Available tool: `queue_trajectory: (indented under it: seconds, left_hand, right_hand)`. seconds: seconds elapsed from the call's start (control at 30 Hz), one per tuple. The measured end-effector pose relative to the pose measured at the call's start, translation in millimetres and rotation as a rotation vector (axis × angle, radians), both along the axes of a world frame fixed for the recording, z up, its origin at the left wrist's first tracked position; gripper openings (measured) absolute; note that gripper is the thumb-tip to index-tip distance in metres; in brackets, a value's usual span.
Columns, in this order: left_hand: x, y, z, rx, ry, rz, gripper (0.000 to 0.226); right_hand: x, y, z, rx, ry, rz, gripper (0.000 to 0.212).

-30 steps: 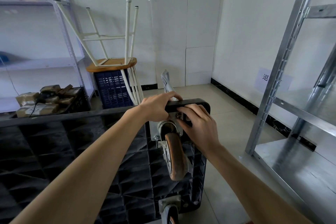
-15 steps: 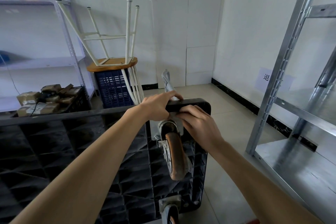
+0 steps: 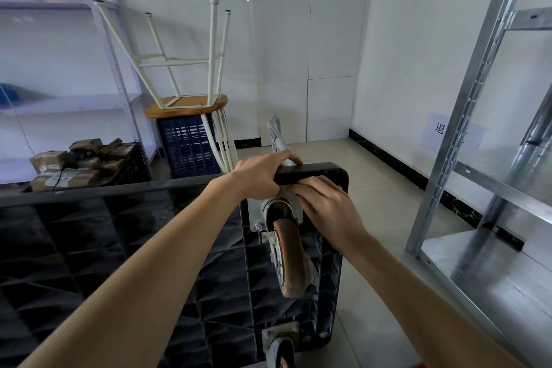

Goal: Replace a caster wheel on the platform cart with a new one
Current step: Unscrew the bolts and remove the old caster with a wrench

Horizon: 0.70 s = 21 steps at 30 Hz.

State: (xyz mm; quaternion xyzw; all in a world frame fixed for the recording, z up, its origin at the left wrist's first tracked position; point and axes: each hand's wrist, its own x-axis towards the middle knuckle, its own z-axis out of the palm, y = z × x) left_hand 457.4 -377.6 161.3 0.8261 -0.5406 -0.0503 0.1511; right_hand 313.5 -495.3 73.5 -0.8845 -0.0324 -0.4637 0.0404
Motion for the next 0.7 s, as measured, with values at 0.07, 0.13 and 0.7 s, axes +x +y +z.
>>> queue_trajectory:
  seconds: [0.07, 0.13, 0.7]
  left_hand:
    - [0, 0, 0, -0.003, 0.001, 0.002, 0.075]
    - [0, 0, 0, -0.003, 0.001, 0.004, 0.075]
    - [-4, 2, 3, 0.019, -0.026, 0.035, 0.07]
  right_hand:
    - [-1, -1, 2, -0.004, 0.006, 0.017, 0.036]
    - [-4, -4, 4, 0.053, -0.043, 0.02, 0.03]
    - [15, -32, 72, 0.525, 0.269, -0.048, 0.025]
